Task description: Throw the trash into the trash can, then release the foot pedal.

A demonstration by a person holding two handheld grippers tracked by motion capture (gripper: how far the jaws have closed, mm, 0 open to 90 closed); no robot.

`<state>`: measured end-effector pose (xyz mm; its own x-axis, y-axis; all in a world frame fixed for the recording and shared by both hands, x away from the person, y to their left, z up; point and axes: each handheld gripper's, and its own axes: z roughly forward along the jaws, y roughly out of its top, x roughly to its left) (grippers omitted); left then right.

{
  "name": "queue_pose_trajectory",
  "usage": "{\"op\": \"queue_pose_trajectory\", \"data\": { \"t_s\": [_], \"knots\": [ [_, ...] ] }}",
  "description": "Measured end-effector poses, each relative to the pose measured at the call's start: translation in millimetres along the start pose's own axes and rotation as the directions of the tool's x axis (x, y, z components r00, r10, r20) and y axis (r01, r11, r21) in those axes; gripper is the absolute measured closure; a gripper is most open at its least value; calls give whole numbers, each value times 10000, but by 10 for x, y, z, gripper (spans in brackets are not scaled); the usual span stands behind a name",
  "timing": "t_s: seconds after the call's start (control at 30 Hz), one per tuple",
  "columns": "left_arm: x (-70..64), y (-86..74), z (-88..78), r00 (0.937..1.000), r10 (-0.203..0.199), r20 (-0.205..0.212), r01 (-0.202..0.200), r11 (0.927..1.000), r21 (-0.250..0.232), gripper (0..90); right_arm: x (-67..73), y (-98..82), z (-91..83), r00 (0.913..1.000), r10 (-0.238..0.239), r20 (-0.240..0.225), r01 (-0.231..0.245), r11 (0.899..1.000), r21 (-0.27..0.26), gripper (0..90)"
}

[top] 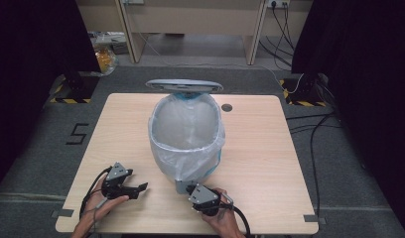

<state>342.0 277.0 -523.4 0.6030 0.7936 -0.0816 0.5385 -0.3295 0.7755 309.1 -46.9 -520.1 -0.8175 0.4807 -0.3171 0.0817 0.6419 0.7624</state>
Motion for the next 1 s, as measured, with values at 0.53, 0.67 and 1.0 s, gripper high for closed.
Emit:
{"op": "queue_pose_trajectory", "data": {
  "t_s": [0.53,0.67,1.0],
  "knots": [
    [-39,-8,21,9987,425,-269,-411,9979,503,146,5,-1,1,10000,26,20,-26,10000,4,856],
    [-38,-8,22,9988,411,-274,-397,9980,486,147,4,-1,0,10000,25,13,-25,10000,5,856],
    [-37,-7,21,9989,372,-285,-358,9982,486,147,8,-1,0,10000,5,42,-5,10000,9,854]
  ]
}}
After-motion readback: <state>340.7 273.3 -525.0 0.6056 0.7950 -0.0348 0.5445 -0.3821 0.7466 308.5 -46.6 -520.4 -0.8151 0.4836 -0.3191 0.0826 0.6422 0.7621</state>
